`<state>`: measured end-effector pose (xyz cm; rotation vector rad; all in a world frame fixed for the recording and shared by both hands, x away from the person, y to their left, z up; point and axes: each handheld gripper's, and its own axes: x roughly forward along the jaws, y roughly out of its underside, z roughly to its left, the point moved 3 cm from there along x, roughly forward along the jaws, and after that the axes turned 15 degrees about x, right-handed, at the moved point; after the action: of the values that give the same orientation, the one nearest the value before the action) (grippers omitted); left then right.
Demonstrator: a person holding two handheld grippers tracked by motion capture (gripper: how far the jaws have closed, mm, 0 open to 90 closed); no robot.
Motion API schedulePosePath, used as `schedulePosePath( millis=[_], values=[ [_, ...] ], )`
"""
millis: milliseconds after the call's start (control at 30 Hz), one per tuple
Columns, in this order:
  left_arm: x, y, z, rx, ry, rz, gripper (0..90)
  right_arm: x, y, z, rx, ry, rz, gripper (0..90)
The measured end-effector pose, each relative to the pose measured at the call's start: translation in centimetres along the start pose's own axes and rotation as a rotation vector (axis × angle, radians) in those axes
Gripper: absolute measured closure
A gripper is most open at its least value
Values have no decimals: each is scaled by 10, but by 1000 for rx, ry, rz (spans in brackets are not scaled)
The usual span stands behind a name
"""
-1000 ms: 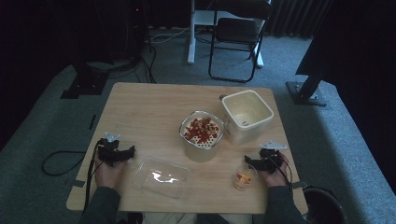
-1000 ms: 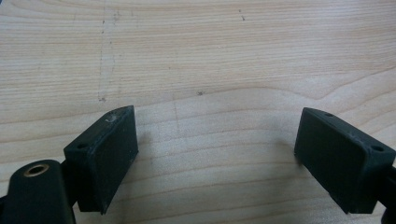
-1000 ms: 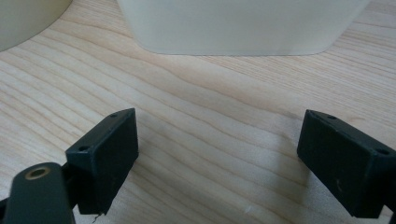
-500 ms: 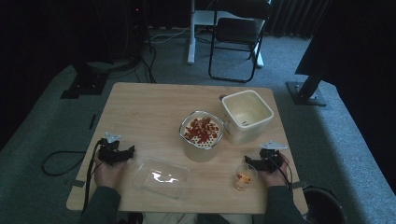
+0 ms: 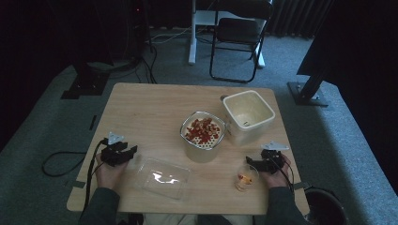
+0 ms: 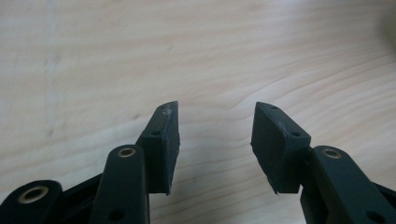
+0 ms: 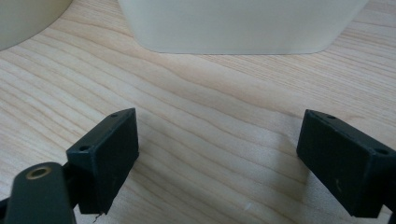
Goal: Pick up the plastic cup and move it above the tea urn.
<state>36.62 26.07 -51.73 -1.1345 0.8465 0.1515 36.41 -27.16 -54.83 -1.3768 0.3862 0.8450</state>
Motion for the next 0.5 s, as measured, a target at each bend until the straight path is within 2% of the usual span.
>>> schedulePosePath(
  millis=[100, 267, 367, 400, 500],
  values=[
    [-13, -11, -8, 24, 65, -65, 524, 0, 0, 0, 0, 0, 0, 123],
    [-37, -27, -24, 56, 144, -161, 525, 0, 0, 0, 1, 2, 0, 123],
    [-48, -31, -33, 66, 180, -181, 526, 0, 0, 0, 1, 2, 0, 123],
    [-51, -31, -38, 87, 203, -176, 527, 0, 0, 0, 1, 2, -1, 123],
    [-50, -30, -45, 107, 226, -157, 527, 0, 0, 0, 1, 2, 0, 123]
  ],
)
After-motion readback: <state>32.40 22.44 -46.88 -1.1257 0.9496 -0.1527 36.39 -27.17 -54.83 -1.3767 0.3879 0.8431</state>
